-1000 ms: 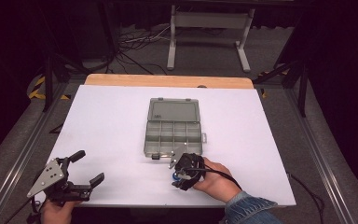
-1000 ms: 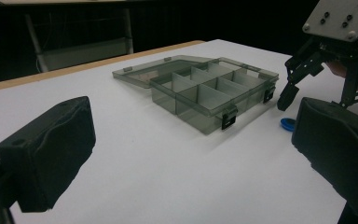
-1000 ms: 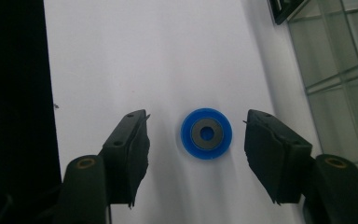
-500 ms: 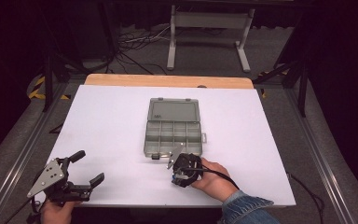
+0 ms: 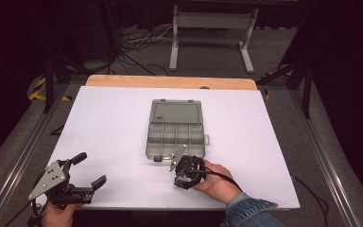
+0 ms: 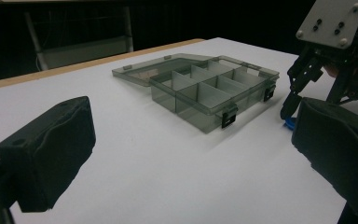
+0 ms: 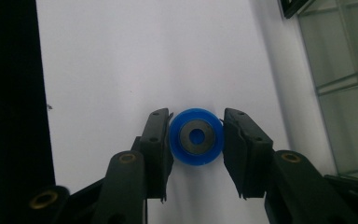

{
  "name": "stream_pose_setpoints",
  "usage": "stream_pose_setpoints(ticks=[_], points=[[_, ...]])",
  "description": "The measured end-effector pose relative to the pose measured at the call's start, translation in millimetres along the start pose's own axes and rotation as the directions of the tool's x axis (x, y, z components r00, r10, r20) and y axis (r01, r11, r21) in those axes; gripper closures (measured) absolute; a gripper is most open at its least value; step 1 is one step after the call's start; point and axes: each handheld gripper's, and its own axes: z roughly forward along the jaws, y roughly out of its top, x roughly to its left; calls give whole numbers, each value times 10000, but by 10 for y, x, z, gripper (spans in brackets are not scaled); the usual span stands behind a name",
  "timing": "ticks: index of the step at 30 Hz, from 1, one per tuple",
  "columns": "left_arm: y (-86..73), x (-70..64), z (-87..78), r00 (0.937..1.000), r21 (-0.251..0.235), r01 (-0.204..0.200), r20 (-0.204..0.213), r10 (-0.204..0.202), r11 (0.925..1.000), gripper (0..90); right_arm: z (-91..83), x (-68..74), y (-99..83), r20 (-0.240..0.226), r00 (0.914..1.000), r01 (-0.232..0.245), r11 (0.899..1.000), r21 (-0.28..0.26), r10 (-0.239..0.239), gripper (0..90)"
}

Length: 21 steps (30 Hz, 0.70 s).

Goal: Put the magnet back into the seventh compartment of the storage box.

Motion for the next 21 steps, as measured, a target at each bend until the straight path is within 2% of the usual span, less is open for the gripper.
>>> stream_pose_setpoints(ticks=[6,10,16,17,18,21], points=[[-4,1,2,10000,19,-9,-49,9,10000,4,-129,-10,30,65,9998,184,9994,-287,-183,624],[-5,2,2,10000,10,61,-35,-61,10000,4,-215,-7,60,-12,9999,138,9990,-416,-138,624],[-7,4,6,10000,69,77,40,-77,9999,4,-326,-7,112,120,9998,160,9980,-608,-153,624],[-6,8,2,10000,77,64,26,-64,10000,4,-336,-21,118,195,9994,308,9970,-705,-295,623],[-7,9,-1,10000,37,84,3,-84,10000,4,-357,-9,123,64,10000,65,9980,-623,-61,624],[-8,11,-2,10000,-23,99,-3,-99,9999,4,-398,-21,140,133,9998,163,9973,-717,-154,624]])
